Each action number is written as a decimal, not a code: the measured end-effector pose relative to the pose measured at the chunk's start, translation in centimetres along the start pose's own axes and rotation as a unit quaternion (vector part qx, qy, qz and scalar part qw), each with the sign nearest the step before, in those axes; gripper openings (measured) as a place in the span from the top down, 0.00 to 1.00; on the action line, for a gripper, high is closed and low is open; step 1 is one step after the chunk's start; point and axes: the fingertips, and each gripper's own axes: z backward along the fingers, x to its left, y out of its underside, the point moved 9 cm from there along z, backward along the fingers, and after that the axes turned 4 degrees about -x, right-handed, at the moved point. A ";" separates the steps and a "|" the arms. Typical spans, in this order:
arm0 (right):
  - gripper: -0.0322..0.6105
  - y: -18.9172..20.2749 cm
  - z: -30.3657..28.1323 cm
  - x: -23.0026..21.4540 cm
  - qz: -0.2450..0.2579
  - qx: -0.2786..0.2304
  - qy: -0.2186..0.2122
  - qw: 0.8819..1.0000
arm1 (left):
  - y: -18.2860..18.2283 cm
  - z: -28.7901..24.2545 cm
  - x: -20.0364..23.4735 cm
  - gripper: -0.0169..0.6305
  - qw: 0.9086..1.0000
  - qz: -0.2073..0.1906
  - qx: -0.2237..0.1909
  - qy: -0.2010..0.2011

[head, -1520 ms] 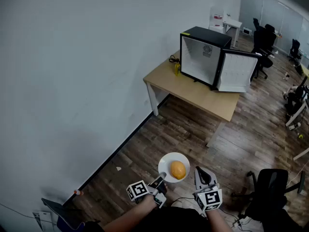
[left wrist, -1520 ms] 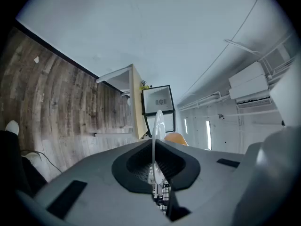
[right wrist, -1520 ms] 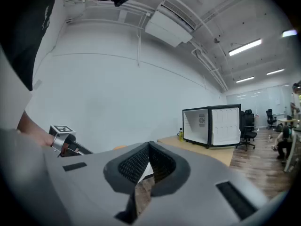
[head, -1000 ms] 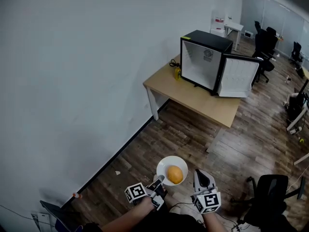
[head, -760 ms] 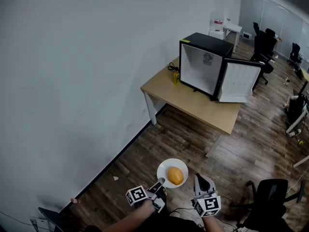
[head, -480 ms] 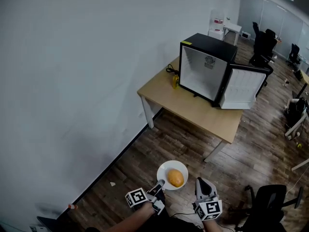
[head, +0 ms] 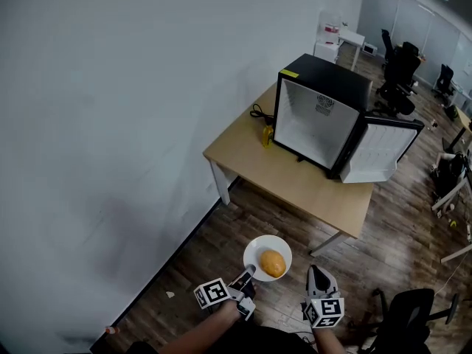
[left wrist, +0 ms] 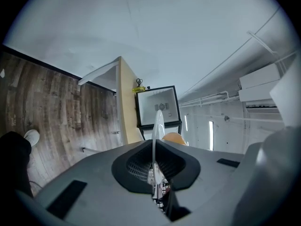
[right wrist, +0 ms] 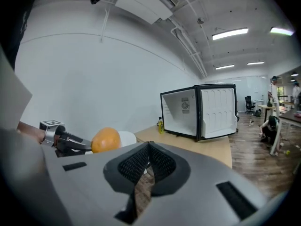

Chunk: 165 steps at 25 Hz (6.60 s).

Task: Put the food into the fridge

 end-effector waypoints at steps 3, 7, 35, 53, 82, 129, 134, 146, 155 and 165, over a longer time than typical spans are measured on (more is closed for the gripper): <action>0.86 -1.0 -2.5 0.2 0.005 0.000 0.008 1.000 | -2.0 -2.3 -0.4 0.94 1.000 -0.001 0.011 0.003; 0.86 -2.0 -5.3 1.0 0.010 -0.003 0.011 1.000 | -4.3 -4.7 -0.7 0.94 1.000 0.004 0.023 0.006; 0.86 -6.5 -21.1 -5.1 0.005 -0.053 0.046 0.997 | -13.2 -21.1 0.3 0.94 0.997 0.028 0.057 -0.037; 0.86 -9.9 -36.0 -17.9 0.002 -0.046 0.045 0.998 | -18.1 -41.1 2.7 0.94 0.999 0.009 -0.007 -0.032; 0.86 -7.7 -45.4 -25.6 -0.029 -0.007 0.016 0.999 | -21.6 -60.6 8.5 0.94 0.999 0.017 -0.039 -0.027; 0.86 -7.9 -47.7 -24.8 -0.026 0.012 0.007 1.000 | -24.3 -71.6 8.4 0.94 0.981 -0.114 -0.001 -0.159; 0.86 -7.4 -46.4 -24.4 -0.015 0.015 0.003 1.000 | -24.0 -72.3 7.1 0.84 0.938 -0.281 0.056 -0.193; 0.86 -6.2 -43.4 -24.3 -0.014 0.017 0.024 0.999 | -24.3 -70.8 6.4 0.60 0.899 -0.399 0.043 -0.176; 0.86 -4.5 -41.1 -23.2 -0.025 0.027 0.032 0.999 | -24.8 -66.0 1.7 0.60 0.884 -0.460 0.000 -0.079; 0.86 -6.1 -36.9 -18.6 -0.014 -0.008 0.019 1.000 | -22.3 -52.9 -2.0 0.60 0.834 -0.547 0.032 -0.062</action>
